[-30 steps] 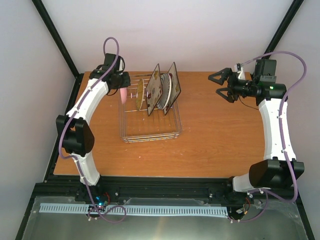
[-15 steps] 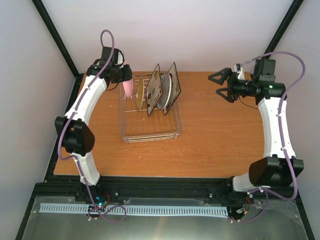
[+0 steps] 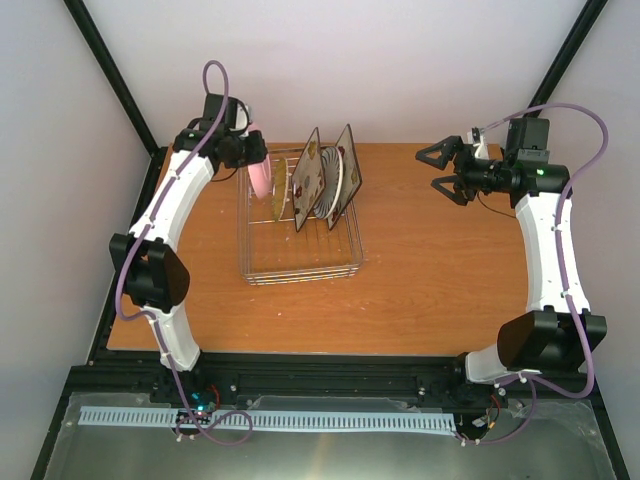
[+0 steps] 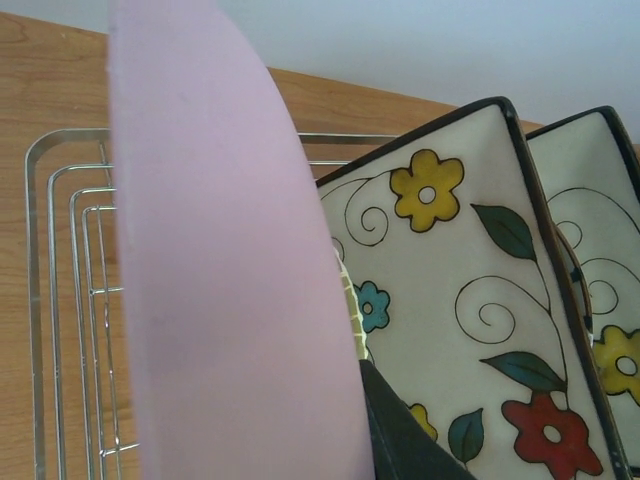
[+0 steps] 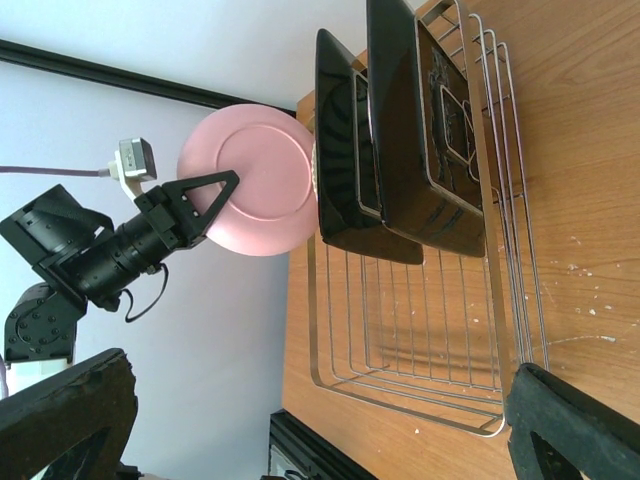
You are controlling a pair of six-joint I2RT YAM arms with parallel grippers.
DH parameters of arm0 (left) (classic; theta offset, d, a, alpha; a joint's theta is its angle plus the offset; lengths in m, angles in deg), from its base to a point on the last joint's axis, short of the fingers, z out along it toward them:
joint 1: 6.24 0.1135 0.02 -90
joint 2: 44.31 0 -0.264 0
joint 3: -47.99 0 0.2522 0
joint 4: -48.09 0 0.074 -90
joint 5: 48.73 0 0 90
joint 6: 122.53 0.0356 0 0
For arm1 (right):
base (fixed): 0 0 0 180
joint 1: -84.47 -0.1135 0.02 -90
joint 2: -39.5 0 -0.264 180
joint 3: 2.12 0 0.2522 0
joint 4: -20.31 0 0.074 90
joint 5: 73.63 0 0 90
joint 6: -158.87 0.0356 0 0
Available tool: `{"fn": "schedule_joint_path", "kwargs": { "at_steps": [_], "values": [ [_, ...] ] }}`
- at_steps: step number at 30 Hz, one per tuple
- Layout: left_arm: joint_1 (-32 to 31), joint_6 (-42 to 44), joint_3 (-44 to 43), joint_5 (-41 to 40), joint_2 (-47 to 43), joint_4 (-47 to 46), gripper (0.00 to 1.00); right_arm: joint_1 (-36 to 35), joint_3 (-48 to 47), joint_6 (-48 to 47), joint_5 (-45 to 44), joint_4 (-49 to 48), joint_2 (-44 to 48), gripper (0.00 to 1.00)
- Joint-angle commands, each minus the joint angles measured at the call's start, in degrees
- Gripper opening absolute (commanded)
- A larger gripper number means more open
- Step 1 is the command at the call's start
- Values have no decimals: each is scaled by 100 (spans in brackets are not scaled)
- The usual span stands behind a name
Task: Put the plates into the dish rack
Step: Insert the plate into the dish rack.
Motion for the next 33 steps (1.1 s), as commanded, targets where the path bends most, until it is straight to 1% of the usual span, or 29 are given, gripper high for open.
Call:
{"fn": "schedule_joint_path", "kwargs": {
  "at_steps": [1,6,11,15,20,25,29,33],
  "values": [
    [-15,94,25,-170,-312,29,1,49,6,-69,-20,-44,35,100],
    [27,197,292,-374,-424,90,1,45,12,-71,-2,-57,32,100],
    [186,145,766,-130,-586,-137,1,52,58,-73,-6,-36,41,100],
    [197,144,915,-8,-523,-183,1,51,87,-86,-14,-35,59,100],
    [196,212,1284,-176,-554,-505,1,51,106,-90,-30,-34,81,100],
    [196,385,1277,-353,-250,-402,1,46,113,-100,-25,-33,94,100],
    [197,560,1382,-490,-158,-539,1,51,118,-88,-16,-54,87,100],
    [188,767,1216,-549,66,-536,2,51,117,-74,-17,-66,85,100]
  ]
}}
